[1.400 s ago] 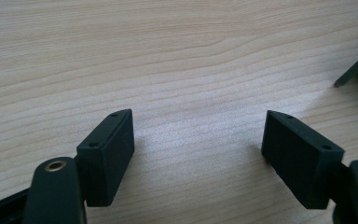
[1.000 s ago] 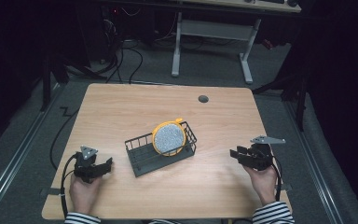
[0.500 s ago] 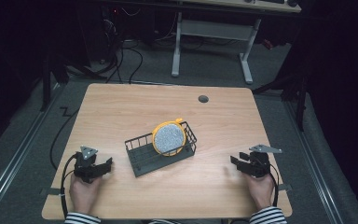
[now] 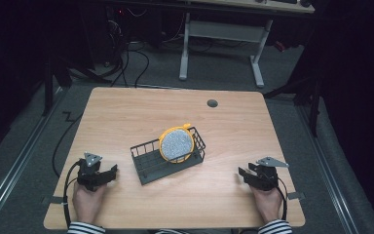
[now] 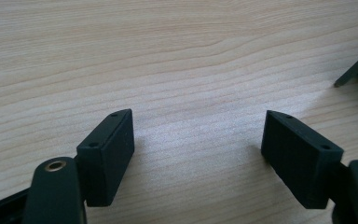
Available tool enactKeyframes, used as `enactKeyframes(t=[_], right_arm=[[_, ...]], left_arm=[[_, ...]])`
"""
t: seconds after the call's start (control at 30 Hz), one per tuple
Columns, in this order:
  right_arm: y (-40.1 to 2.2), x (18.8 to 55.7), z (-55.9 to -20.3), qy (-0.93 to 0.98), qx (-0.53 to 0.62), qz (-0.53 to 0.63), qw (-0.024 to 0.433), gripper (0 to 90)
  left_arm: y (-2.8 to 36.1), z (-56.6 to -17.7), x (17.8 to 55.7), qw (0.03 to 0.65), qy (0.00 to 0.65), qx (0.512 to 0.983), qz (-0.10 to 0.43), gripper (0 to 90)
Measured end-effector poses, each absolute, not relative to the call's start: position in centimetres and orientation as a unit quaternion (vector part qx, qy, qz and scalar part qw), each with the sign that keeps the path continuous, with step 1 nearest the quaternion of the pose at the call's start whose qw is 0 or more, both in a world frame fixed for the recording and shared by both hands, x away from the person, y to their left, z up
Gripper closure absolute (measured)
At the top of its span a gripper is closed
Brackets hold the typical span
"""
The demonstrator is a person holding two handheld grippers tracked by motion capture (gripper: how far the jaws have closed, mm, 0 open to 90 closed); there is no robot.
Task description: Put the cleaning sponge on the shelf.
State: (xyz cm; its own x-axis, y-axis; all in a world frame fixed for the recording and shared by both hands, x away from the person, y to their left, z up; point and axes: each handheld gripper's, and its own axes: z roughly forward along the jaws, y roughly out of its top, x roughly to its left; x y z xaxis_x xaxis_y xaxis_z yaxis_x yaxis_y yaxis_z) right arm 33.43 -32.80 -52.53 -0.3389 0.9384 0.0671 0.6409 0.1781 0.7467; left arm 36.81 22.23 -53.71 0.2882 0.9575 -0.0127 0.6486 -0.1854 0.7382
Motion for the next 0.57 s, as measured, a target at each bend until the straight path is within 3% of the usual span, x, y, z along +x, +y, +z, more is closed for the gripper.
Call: enactKeyframes(t=[0.2, 0.57], right_arm=[[-31.7, 33.0, -53.0, 0.759, 0.513, 0.323, 0.237, 44.9], [-31.5, 33.0, -53.0, 0.755, 0.521, 0.321, 0.236, 40.3]], left_arm=[[22.2, -53.7, 36.8, 0.328, 0.548, 0.732, 0.237, 26.0], [22.2, -53.7, 36.8, 0.328, 0.548, 0.732, 0.236, 26.4]])
